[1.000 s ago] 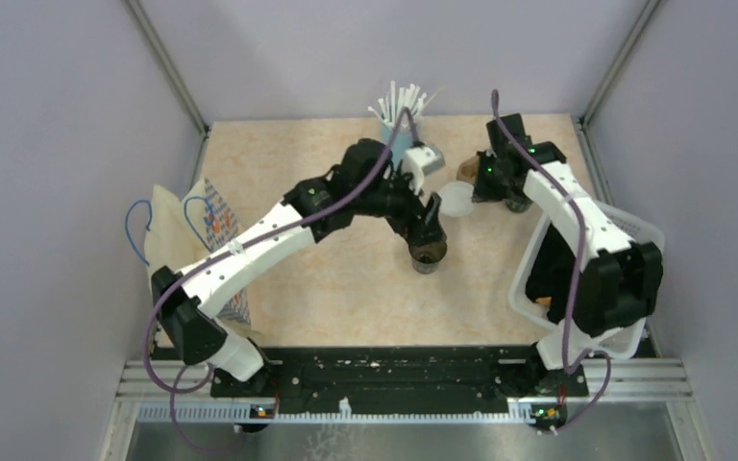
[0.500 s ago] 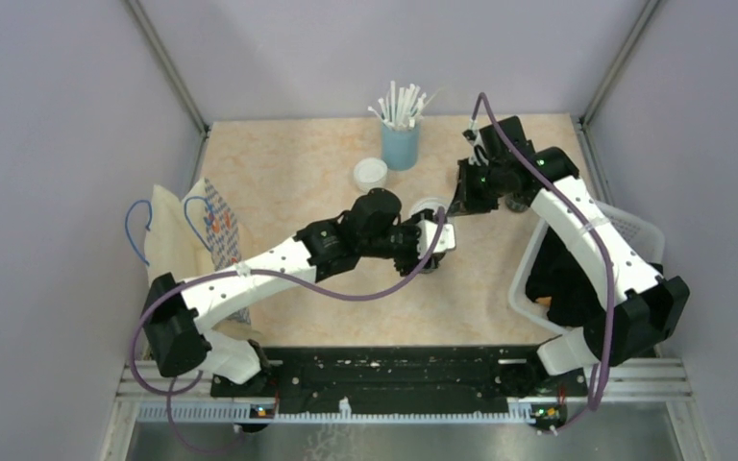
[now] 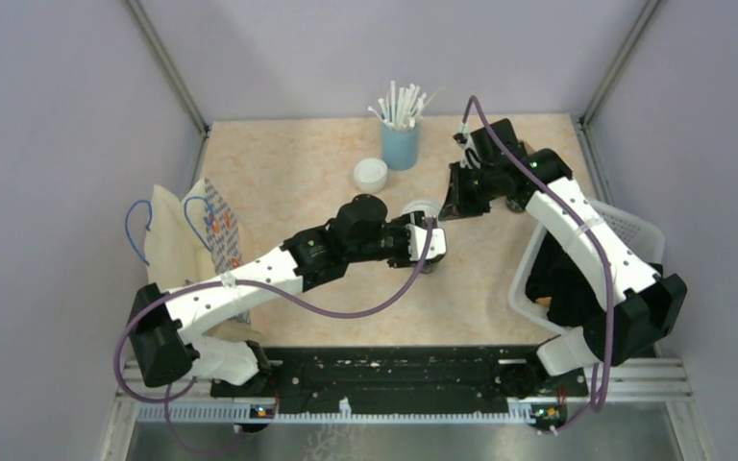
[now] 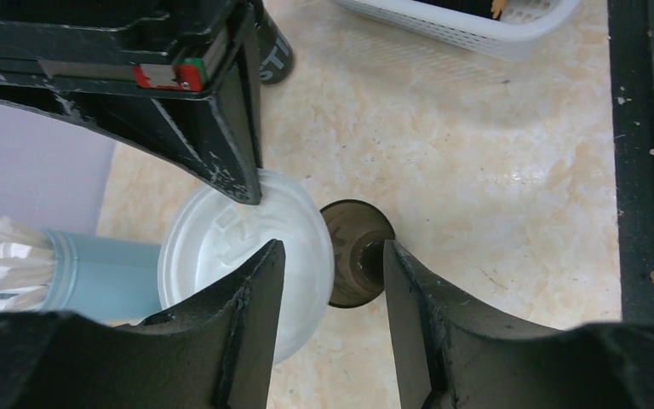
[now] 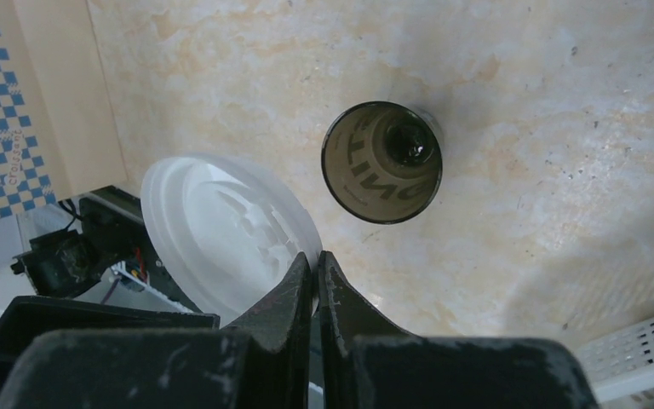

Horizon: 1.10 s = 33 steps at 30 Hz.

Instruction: Pack the takeout coffee

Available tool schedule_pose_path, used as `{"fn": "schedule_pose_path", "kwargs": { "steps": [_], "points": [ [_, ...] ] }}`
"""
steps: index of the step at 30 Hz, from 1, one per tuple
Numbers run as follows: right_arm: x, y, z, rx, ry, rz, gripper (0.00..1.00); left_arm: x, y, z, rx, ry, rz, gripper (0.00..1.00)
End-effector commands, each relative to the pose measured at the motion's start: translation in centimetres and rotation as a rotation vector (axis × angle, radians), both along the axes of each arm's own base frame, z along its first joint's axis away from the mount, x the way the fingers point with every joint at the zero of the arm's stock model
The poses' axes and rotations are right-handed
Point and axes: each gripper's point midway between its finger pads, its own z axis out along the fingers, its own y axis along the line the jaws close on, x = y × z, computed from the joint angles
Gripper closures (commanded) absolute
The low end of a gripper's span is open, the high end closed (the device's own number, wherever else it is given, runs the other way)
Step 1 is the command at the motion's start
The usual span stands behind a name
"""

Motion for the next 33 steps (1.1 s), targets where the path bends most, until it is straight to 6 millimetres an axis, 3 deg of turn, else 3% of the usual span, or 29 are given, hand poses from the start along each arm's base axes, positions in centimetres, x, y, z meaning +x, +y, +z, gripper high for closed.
{"fn": "schedule_pose_path", "kwargs": {
  "steps": [1,5,14,22,26,28,29,33],
  "points": [
    [-0.6,1.5,0.8,0.042,0.0,0.035,1.0,0.8,0.3,2.4,-0.067,-0.084,0.032,0.47],
    [-0.6,1.8,0.7,0.042,0.001,0.041,1.0,0.7,0.1,1.9,-0.047,-0.07,0.021,0.48],
    [-0.6,1.8,1.1,0.042,-0.004,0.036,1.0,0.5,0.1,0.6,-0.003,-0.03,0.013,0.69],
    [-0.5,2.2,1.5,0.061,-0.007,0.044,1.0,1.0,-0.2,-0.2,0.036,-0.015,0.032,0.79],
    [-0.5,2.3,1.6,0.064,-0.008,0.046,1.0,1.8,0.1,0.5,0.019,-0.028,0.082,0.99],
    [-0.4,2.2,1.9,0.063,-0.02,0.048,1.0,2.2,0.3,1.4,-0.022,-0.013,0.137,1.0],
    [-0.2,2.1,2.1,0.06,-0.029,0.043,0.98,2.3,0.4,2.1,-0.055,0.005,0.161,1.0],
    [1.5,0.4,4.9,0.134,-0.085,-0.024,0.63,2.8,1.6,5.6,-0.245,0.204,0.24,1.0]
  ]
}}
